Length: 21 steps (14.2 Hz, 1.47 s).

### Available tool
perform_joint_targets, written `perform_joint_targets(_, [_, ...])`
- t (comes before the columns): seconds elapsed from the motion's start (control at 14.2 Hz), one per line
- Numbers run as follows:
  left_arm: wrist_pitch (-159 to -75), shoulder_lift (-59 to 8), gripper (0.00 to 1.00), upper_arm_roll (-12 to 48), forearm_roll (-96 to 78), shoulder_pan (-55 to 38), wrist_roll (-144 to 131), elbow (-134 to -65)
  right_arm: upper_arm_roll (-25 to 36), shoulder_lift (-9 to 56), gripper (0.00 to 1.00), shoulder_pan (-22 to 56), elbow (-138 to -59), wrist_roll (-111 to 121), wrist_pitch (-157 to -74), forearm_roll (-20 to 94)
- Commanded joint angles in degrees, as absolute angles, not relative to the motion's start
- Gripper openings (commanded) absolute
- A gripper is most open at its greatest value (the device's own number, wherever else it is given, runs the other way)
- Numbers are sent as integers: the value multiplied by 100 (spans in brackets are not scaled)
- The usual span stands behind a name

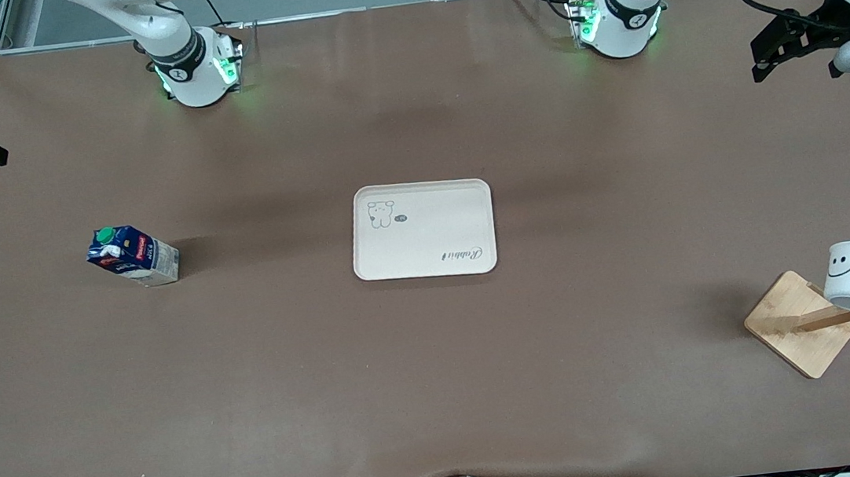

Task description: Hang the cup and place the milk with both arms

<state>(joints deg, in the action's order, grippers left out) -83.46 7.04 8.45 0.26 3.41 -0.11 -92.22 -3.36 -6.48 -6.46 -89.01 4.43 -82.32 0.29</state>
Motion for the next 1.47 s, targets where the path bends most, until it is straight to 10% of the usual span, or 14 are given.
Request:
perform_joint_targets(0.0, [-8358,730,100,870,-79,404,-26,-9255,-352,-659,100,-703,-8886,20,-8165,88])
perform_joint_targets(1.4, [-8280,325,100,905,0,369,-404,-8851,-378,-308,100,-580,-8499,-378,-7919,9])
